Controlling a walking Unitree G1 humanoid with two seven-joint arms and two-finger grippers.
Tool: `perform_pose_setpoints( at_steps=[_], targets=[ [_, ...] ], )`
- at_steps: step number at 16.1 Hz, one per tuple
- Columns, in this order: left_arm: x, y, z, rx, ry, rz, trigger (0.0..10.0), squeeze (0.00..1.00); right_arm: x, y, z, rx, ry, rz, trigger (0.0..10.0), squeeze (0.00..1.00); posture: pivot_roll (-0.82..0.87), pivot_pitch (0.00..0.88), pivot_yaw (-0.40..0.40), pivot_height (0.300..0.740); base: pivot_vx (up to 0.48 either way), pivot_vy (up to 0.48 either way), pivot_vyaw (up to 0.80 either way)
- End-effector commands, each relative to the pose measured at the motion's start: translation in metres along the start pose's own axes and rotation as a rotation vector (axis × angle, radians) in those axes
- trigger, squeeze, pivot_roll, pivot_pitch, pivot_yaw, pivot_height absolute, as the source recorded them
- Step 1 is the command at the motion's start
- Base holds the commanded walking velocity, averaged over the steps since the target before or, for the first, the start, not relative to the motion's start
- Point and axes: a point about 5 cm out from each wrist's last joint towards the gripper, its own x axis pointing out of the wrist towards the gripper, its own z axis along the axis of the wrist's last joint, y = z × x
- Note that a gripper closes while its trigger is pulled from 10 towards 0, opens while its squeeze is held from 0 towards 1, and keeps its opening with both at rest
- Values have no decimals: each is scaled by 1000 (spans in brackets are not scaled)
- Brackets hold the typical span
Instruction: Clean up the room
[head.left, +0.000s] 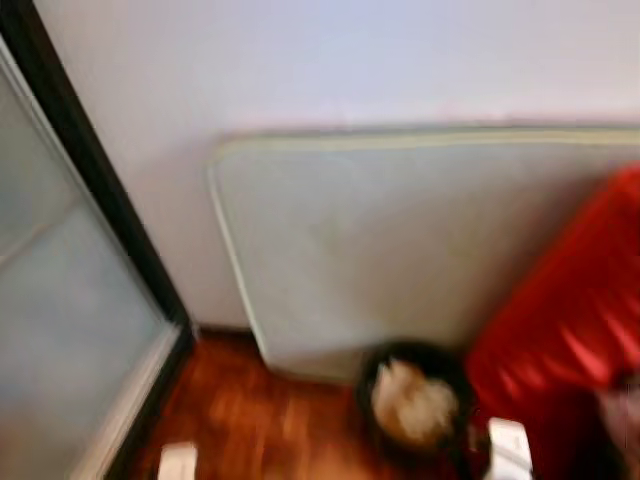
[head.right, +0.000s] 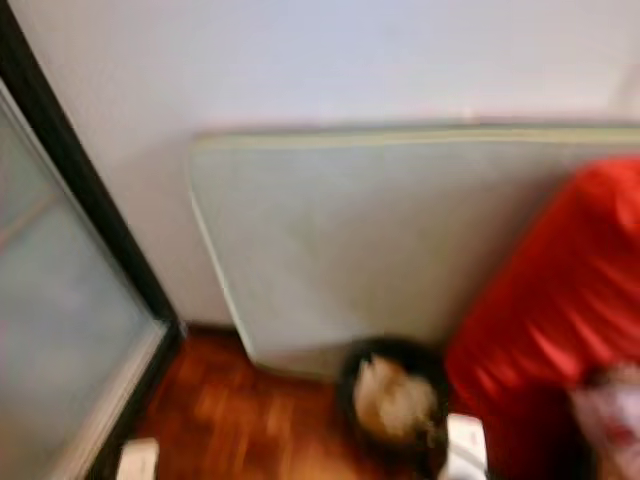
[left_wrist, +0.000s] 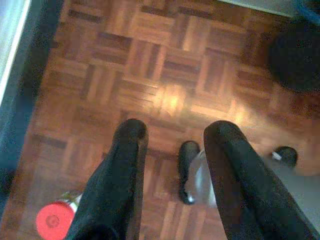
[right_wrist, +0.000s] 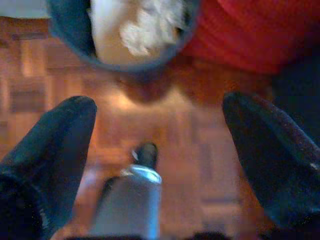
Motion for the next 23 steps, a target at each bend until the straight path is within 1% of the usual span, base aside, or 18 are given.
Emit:
perform_pose_setpoints(
  at_steps=[1, 13, 17, 20, 23],
  targets=[
    [-2, 3, -6, 5, 22, 11, 10000, 0, 1, 6, 1, 2, 0, 14, 10000, 0, 73, 0, 22, 740, 0, 0, 0],
    [-2, 4, -6, 1, 26, 10, 10000, 0, 1, 7, 1, -1, 12, 16, 10000, 0, 74, 0, 23, 740, 0, 0, 0],
    [-2, 3, -6, 1, 30, 7, 10000, 0, 2, 7, 1, -14, 20, 27, 10000, 0, 79, 0, 20, 740, 0, 0, -800],
    [-2, 5, -7, 75, 57, 9, 10000, 0, 2, 7, 0, -25, 26, 31, 10000, 0, 79, 0, 22, 740, 0, 0, -800],
    [-2, 5, -7, 66, 57, 5, 10000, 0, 1, 8, 0, -29, 29, 33, 10000, 0, 75, 0, 25, 740, 0, 0, -800]
  ],
)
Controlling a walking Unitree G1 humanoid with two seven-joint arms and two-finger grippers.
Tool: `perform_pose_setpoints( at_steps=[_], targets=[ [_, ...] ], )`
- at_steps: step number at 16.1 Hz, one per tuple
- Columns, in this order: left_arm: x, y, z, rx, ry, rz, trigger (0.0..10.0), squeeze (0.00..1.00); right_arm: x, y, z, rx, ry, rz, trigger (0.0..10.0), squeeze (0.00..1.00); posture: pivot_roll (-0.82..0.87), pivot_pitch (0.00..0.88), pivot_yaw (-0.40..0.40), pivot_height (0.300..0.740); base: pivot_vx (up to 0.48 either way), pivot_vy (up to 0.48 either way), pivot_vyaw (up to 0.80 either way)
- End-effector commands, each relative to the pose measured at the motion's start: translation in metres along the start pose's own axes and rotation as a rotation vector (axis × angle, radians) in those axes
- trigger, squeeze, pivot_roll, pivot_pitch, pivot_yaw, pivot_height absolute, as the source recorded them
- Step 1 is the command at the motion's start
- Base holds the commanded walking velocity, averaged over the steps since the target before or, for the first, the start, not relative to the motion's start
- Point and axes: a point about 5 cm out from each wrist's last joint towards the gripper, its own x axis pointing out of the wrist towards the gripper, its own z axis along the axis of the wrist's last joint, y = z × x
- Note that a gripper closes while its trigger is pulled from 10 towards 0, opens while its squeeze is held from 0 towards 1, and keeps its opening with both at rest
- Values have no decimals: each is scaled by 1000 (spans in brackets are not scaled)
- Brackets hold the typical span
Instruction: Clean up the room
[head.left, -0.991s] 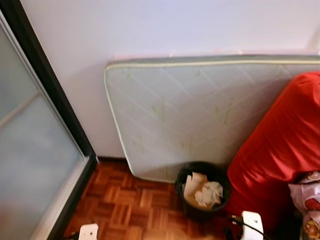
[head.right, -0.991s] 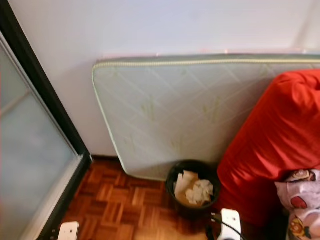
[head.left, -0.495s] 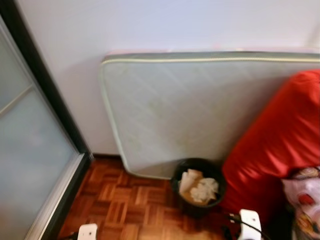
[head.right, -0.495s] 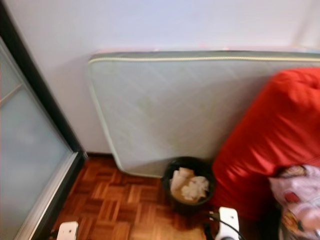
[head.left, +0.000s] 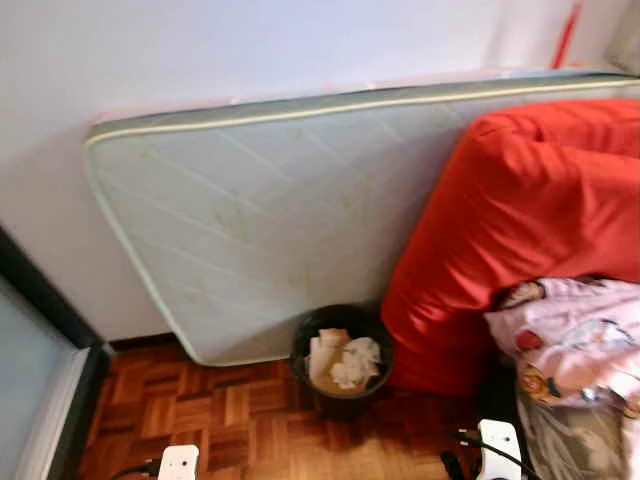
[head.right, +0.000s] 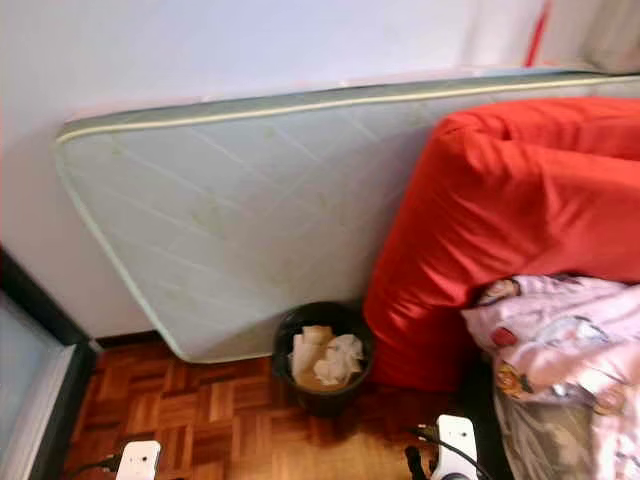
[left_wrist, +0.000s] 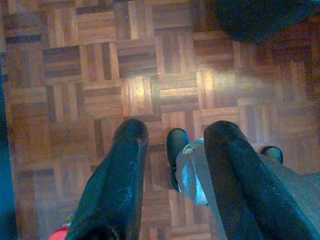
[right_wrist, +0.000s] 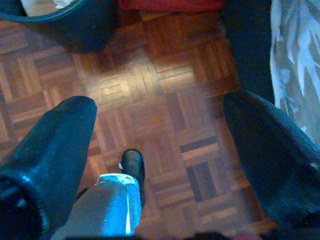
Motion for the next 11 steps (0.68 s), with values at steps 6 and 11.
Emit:
perform_pose_setpoints(
  at_steps=[6, 11],
  targets=[
    [-2, 5, -5, 56, 42, 3, 10000, 0, 0, 3, -3, 2, 19, 5, 10000, 0, 68, 0, 40, 740, 0, 0, -800],
    [-2, 6, -6, 79, 44, -7, 10000, 0, 1, 12, 1, -230, 22, 153, 10000, 0, 50, 0, 58, 740, 0, 0, -800]
  ],
)
